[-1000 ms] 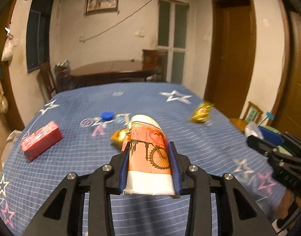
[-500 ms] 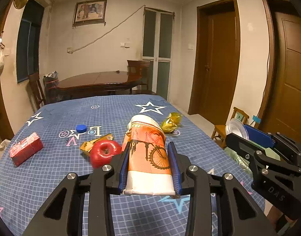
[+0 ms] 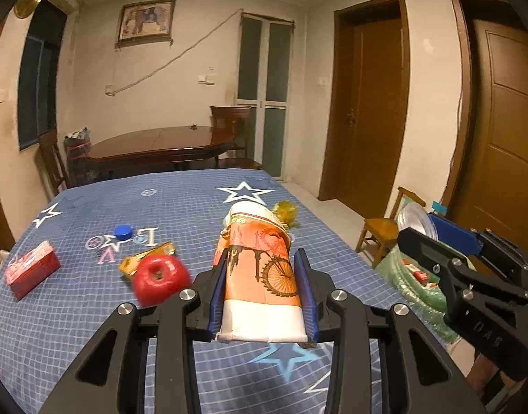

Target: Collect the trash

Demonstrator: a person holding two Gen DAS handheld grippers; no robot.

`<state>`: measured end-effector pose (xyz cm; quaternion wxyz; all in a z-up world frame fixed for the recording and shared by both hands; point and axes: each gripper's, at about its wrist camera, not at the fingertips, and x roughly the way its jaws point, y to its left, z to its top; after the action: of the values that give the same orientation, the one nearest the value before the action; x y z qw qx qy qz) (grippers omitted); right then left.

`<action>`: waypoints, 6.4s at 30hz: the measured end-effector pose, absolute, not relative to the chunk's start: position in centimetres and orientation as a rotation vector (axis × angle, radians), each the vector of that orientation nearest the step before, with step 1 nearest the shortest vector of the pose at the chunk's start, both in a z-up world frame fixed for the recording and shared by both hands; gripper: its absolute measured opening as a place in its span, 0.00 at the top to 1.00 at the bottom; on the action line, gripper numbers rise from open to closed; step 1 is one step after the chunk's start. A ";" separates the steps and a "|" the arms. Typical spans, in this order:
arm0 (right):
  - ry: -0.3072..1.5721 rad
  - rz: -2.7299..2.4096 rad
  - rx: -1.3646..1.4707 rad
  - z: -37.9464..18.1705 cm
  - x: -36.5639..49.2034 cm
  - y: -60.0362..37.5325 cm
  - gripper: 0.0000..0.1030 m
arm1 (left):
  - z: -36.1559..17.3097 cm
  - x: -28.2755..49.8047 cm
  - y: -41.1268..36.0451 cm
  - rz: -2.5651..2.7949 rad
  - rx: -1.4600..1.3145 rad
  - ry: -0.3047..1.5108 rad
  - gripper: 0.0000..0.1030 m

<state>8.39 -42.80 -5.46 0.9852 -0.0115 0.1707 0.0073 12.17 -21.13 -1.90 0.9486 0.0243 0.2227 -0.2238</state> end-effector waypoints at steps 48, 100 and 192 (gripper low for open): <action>0.765 -0.255 0.282 -11.0 9.0 -71.3 0.63 | -9.3 18.0 -57.8 -0.956 0.270 0.757 0.63; 0.605 -0.298 0.257 -7.9 4.0 -69.7 0.30 | -10.7 16.4 -56.2 -0.946 0.287 0.731 0.28; 0.255 -0.587 0.143 -6.8 -15.0 -53.5 0.06 | -0.8 -4.6 -33.5 -0.848 0.242 0.315 0.05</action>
<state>-15.01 -53.47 -6.85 0.9467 0.0701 0.1250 -0.2884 -4.57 -33.52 -0.84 0.8923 0.1169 0.1517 -0.4087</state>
